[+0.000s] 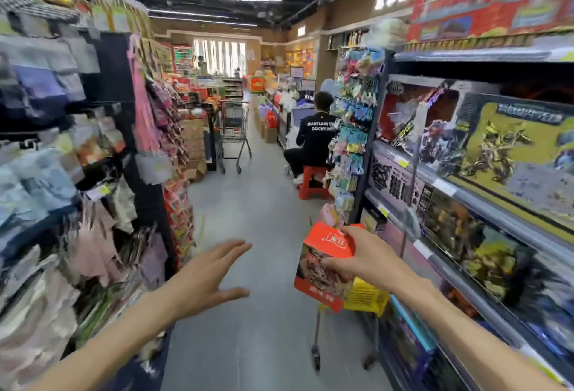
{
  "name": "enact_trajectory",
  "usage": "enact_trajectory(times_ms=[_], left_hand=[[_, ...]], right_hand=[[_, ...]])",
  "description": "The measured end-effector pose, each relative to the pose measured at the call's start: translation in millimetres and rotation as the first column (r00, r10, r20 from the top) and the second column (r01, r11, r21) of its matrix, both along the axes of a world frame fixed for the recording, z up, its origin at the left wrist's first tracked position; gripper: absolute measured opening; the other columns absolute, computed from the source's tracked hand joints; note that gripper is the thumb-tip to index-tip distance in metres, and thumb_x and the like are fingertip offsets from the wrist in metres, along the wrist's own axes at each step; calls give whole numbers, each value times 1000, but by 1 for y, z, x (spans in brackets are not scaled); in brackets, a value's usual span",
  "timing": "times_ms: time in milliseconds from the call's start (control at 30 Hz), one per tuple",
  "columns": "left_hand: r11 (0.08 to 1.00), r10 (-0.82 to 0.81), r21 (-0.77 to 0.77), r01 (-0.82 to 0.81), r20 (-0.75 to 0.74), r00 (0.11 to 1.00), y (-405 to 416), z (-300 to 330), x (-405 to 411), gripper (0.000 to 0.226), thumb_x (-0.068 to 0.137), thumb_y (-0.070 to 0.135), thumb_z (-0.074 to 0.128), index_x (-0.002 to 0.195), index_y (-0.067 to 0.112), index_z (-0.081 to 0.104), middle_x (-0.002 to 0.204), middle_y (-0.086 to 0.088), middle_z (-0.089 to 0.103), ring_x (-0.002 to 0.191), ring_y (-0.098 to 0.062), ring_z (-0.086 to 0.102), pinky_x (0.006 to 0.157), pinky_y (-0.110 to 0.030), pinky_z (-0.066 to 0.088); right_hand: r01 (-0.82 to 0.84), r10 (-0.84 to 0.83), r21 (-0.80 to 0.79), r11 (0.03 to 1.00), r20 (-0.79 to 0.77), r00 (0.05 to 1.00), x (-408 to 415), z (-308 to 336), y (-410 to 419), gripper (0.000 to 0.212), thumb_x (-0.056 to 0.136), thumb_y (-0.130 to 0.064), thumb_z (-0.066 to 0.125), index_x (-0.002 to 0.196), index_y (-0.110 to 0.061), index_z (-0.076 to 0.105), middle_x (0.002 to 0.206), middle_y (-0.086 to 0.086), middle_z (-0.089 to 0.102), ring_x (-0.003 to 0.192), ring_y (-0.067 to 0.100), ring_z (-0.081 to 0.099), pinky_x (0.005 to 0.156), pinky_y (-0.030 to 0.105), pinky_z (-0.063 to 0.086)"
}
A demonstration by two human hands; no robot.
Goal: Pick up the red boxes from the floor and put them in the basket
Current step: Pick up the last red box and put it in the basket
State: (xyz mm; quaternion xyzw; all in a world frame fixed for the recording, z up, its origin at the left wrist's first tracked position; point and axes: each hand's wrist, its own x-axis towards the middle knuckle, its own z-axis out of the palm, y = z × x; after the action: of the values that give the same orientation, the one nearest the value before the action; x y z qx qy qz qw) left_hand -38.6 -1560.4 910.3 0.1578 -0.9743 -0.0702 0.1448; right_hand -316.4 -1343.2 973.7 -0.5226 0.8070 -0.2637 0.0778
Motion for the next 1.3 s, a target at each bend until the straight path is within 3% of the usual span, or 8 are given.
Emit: enact_trajectory(times_ms=[133,433,733,933,1067,1200,1300], left_hand=[[999,-32,2,32,4,999,-103,-6,-84,91,85,82,44,155,32,15,160,6,23,146,-13,23,117,-32,23],[989,-150,-18,150,1,989,-304,-10,-244,91,85,82,40,155,29,18,160,4,25,146,-16,23,115,-26,16],[901,-433,-2,434,68,899,-476,-31,-438,88,86,77,48,154,26,24,157,1,31,140,-18,33,110,-19,16],[738,-673,37,674,112,731,-516,-38,-570,90,85,82,39,152,23,31,156,2,33,139,-18,33,109,-26,24],[634,-771,55,772,125,624,-518,-60,-652,88,86,82,38,151,24,28,154,-1,36,140,-23,35,111,-41,34],[560,-825,81,824,144,546,-510,-87,-723,87,86,82,38,153,28,22,156,3,31,141,-18,31,114,-34,28],[529,-846,138,837,156,509,-510,-111,-768,87,87,79,42,154,29,20,158,4,28,144,-16,26,116,-36,26]], right_hand=[[91,-91,4,996,-54,994,-74,-15,-88,66,57,-81,68,104,-36,55,89,-15,63,75,1,60,69,33,53],[257,-252,42,965,-94,963,-221,-12,-250,53,63,-74,68,94,-33,56,81,-10,64,67,3,59,64,39,52],[526,-520,56,849,-92,849,-335,-49,-355,70,62,-82,62,109,-31,53,101,-10,59,87,12,58,78,42,52],[722,-717,115,682,-89,691,-387,-73,-365,79,60,-87,60,115,-32,49,103,-10,58,88,11,57,74,37,52],[811,-812,175,557,-90,577,-418,-107,-360,84,56,-93,56,114,-32,50,103,-11,59,91,13,58,72,37,52],[856,-871,240,457,-76,486,-454,-153,-354,79,59,-82,64,118,-31,51,107,-9,61,95,13,59,71,33,50],[866,-896,289,408,-55,440,-484,-202,-348,87,59,-82,62,126,-28,49,119,-4,61,106,17,59,80,36,51]])
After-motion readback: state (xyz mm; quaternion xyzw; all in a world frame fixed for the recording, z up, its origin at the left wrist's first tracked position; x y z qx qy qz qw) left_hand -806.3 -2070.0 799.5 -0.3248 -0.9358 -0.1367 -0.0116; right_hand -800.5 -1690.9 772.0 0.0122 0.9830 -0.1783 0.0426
